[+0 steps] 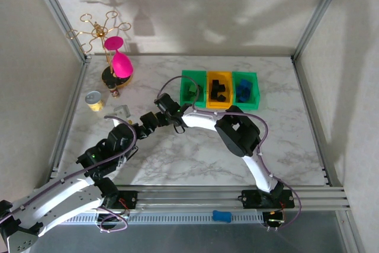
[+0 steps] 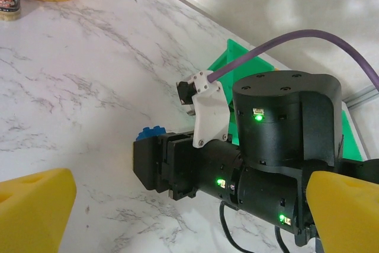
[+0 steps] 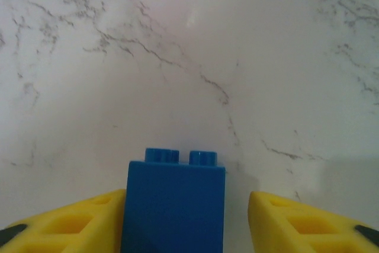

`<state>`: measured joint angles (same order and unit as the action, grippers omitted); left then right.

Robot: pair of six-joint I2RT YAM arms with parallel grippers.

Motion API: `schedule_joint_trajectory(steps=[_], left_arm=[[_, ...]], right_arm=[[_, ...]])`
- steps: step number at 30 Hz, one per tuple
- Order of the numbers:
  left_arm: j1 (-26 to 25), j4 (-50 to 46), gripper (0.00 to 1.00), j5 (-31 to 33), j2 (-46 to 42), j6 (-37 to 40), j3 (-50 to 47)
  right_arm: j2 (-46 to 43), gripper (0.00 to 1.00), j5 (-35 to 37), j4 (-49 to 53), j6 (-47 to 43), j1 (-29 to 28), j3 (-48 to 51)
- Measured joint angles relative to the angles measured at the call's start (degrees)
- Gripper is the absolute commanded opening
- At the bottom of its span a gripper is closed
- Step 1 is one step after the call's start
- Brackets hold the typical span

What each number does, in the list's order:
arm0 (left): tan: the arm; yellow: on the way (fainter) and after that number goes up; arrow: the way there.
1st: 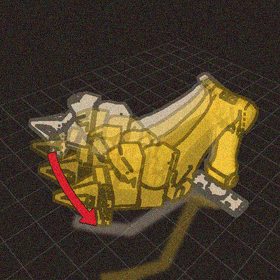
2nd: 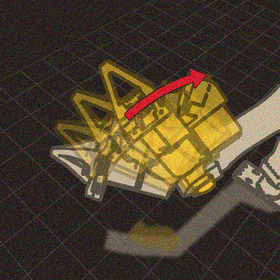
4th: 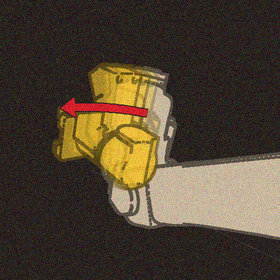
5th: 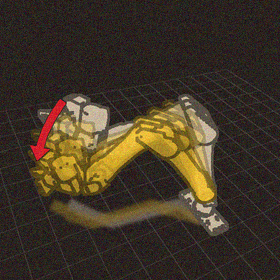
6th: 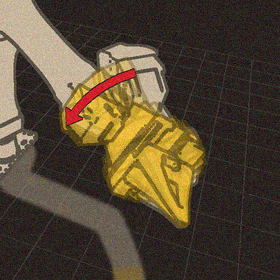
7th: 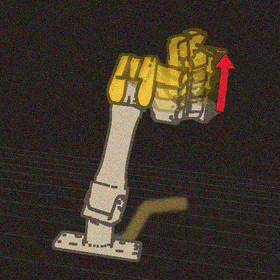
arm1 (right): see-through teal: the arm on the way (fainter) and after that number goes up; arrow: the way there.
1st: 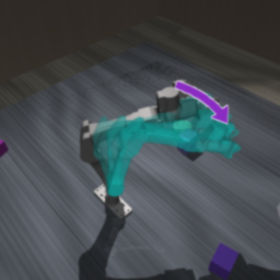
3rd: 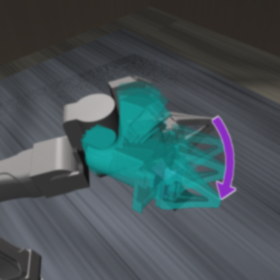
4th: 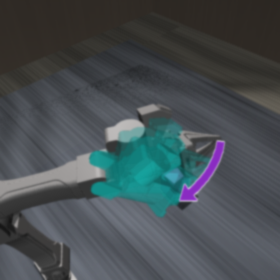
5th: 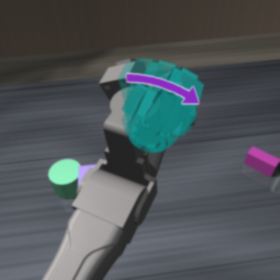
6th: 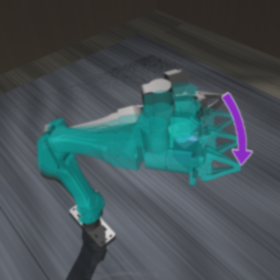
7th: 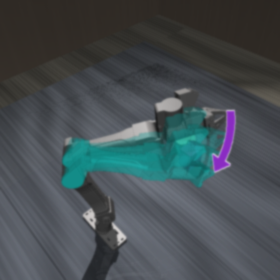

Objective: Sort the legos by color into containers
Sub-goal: Pick up the lego from the center of the table, then place the lego in the container.

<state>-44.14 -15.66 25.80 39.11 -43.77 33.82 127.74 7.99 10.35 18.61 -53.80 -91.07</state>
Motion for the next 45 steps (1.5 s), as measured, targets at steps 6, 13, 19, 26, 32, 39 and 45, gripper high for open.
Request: schedule_joint_trajectory(steps=[6,13,19,26,32,39,45], left_arm=[[0.0,0.3,1.0,0.0,0.1,0.0,-0.2],[0.1,0.4,1.0,0.0,0.4,0.0,-0.3],[0.1,0.5,1.0,-0.1,0.5,0.0,-0.3],[0.1,2.4,1.0,-1.1,3.6,0.5,0.0],[0.2,5.9,1.0,-4.0,8.3,1.8,1.9],[0.2,10.2,1.0,-9.2,14.5,4.1,4.7],[0.2,12.7,1.0,-12.9,18.5,5.5,6.6]], right_arm=[[0.0,0.41,1.1,0.3,-0.5,-0.1,0.0],[-0.2,0.36,1.4,0.4,-1.0,-0.1,0.2],[-6.1,0.35,1.4,0.6,-0.9,0.1,4.7],[-20.9,0.35,0.4,-0.5,1.3,4.3,14.2],[-31.5,0.35,1.4,-0.1,3.3,13.1,20.6],[-38.4,0.36,2.8,1.5,4.2,25.7,25.7],[-39.0,0.36,4.1,2.3,4.3,34.0,27.5]])
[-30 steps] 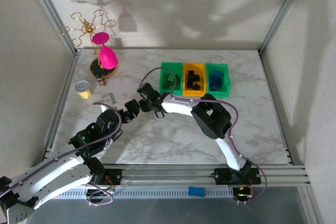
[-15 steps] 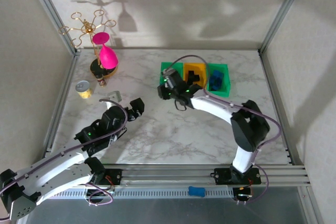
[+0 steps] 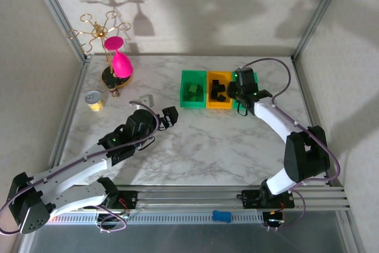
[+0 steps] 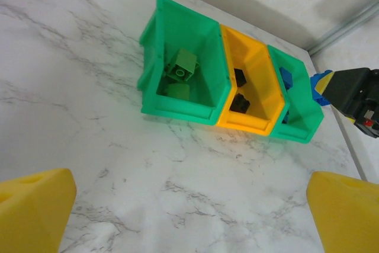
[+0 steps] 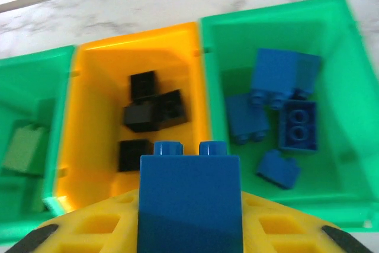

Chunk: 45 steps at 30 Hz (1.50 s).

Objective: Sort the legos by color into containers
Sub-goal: Place the lego in the container, then reset both arms

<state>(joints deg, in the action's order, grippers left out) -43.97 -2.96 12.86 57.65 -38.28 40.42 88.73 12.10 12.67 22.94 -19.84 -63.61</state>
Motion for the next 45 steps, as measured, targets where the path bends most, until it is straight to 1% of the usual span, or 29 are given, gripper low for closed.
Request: schedule_joint_trajectory(steps=[5,14,19,22,26,28,29,31,33,35,38,40,42,45], left_arm=[[0.0,0.7,1.0,-1.8,2.0,1.0,0.9],[0.0,1.0,0.99,-2.4,2.2,1.3,1.0],[0.0,1.0,1.0,-2.4,2.2,1.3,1.0],[0.0,1.0,1.0,-2.4,2.3,1.3,1.1],[0.0,1.0,1.0,-1.8,2.7,1.8,1.3],[0.0,1.0,1.0,-0.7,2.6,2.2,1.3],[0.1,1.0,1.0,0.4,2.5,2.6,1.3],[0.3,1.0,1.0,3.1,1.8,3.2,1.3],[1.3,0.8,1.0,6.9,0.5,4.0,1.3],[2.6,1.0,1.0,10.7,-0.8,4.9,1.2],[4.9,3.2,1.0,17.3,-2.5,6.7,-0.3],[7.3,5.9,1.0,21.6,-2.8,8.1,-2.6],[11.1,9.1,1.0,25.6,-2.1,9.9,-6.1],[17.2,15.8,1.0,29.0,1.4,13.1,-11.4]], right_arm=[[2.5,0.36,0.3,0.0,-0.2,3.9,-0.3],[11.6,0.36,0.2,0.0,-1.1,7.2,-4.9],[15.1,0.45,0.2,0.0,-1.5,7.9,-7.4],[15.2,0.51,0.1,0.0,-1.8,8.0,-7.6],[14.1,0.56,-0.3,0.0,-2.2,8.0,-7.6],[12.2,0.6,-0.7,-0.3,-2.5,8.0,-7.3],[10.3,0.65,-1.1,-1.0,-2.7,8.0,-6.6],[5.8,0.75,-1.4,-2.7,-2.8,8.1,-4.4],[-0.3,0.83,-0.9,-4.8,-2.6,8.7,-1.2],[-5.9,0.89,0.5,-7.6,-2.7,9.4,2.6],[-13.7,0.92,4.8,-12.2,-2.8,10.4,9.8],[-17.1,0.91,8.4,-14.8,-2.8,10.8,14.8],[-19.7,0.92,12.3,-18.4,-2.9,11.0,21.5],[-21.9,0.93,17.1,-24.6,-3.7,11.6,32.3]])
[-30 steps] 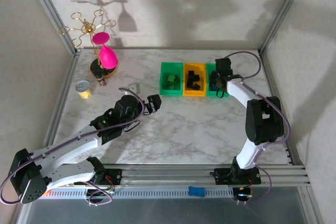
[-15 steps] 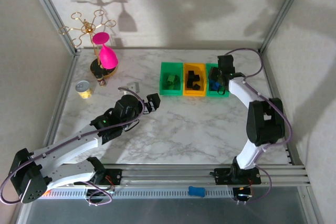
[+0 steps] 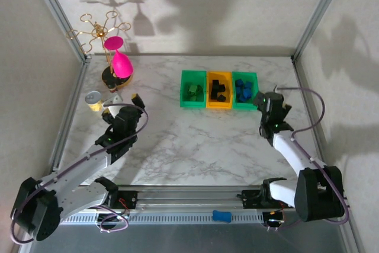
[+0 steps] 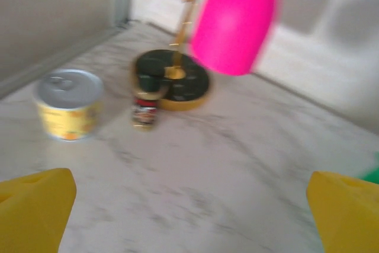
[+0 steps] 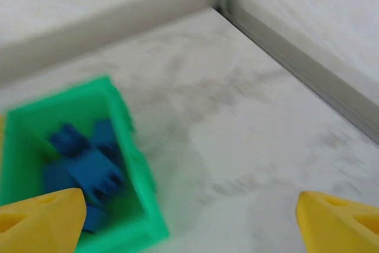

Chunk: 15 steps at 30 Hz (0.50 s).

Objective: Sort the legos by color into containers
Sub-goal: Reset both arms

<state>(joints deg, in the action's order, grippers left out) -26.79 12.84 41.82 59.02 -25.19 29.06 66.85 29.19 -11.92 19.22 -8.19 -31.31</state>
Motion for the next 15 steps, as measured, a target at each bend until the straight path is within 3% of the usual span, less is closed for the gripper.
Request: schedule_joint_trajectory(steps=[7,15], left_arm=[[8.7,18.1,1.0,-2.0,11.2,10.6,-7.0],[15.4,42.2,1.0,-12.0,15.8,19.0,-14.6]], right_arm=[[1.8,0.99,1.1,-21.1,-4.2,3.9,19.4],[10.4,0.99,-9.5,-45.8,-10.8,5.5,21.3]])
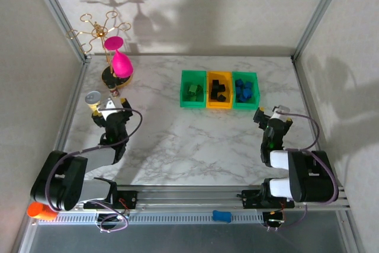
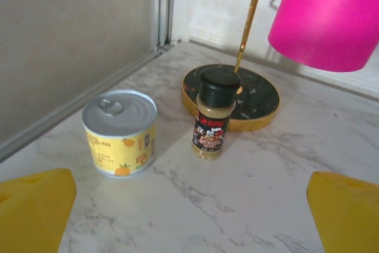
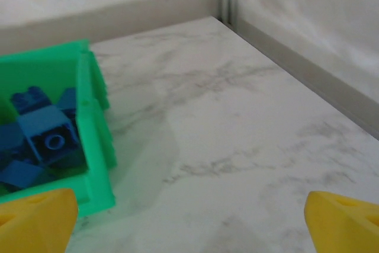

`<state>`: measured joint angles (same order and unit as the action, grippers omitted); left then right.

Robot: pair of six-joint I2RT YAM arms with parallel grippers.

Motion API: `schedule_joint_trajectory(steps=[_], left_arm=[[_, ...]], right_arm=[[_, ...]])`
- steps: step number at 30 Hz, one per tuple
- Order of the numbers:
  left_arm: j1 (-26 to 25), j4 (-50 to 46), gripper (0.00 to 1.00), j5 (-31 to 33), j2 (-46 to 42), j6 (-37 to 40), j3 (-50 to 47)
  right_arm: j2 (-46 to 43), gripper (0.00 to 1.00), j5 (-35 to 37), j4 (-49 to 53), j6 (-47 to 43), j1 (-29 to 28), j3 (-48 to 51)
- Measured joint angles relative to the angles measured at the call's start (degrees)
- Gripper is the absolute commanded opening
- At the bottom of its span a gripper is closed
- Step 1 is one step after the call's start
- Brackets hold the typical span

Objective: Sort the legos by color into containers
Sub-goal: Reset both arms

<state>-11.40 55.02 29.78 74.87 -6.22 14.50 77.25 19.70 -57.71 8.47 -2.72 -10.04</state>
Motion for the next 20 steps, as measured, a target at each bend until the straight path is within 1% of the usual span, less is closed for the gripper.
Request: schedule_joint_trajectory(steps=[2,4,5,10,15,20], left_arm=[[0.8,4.8,0.99,-3.0,1.6,1.7,-2.8],[1.8,6.6,1.0,-5.7,3.0,2.6,-3.3],[2.3,8.0,1.0,-7.3,3.9,2.9,-3.3],[3.8,16.8,1.0,-12.7,11.5,3.7,-3.4],[6.8,17.2,0.99,-16.5,13.2,3.1,-3.1],[7.1,17.2,0.99,-17.9,13.2,3.0,-2.6]], right_arm=[[4.2,0.99,-2.8,-6.6,-1.7,0.2,0.1],[8.4,0.99,-4.7,-12.2,-2.9,0.2,0.4],[10.1,0.99,-5.1,-13.3,-3.2,0.2,0.3],[11.1,0.99,-6.3,-14.1,-4.0,0.2,-0.5],[11.1,0.99,-6.5,-14.8,-4.5,0.2,-0.7],[11.1,0.99,-7.9,-15.0,-4.9,0.2,-1.0]])
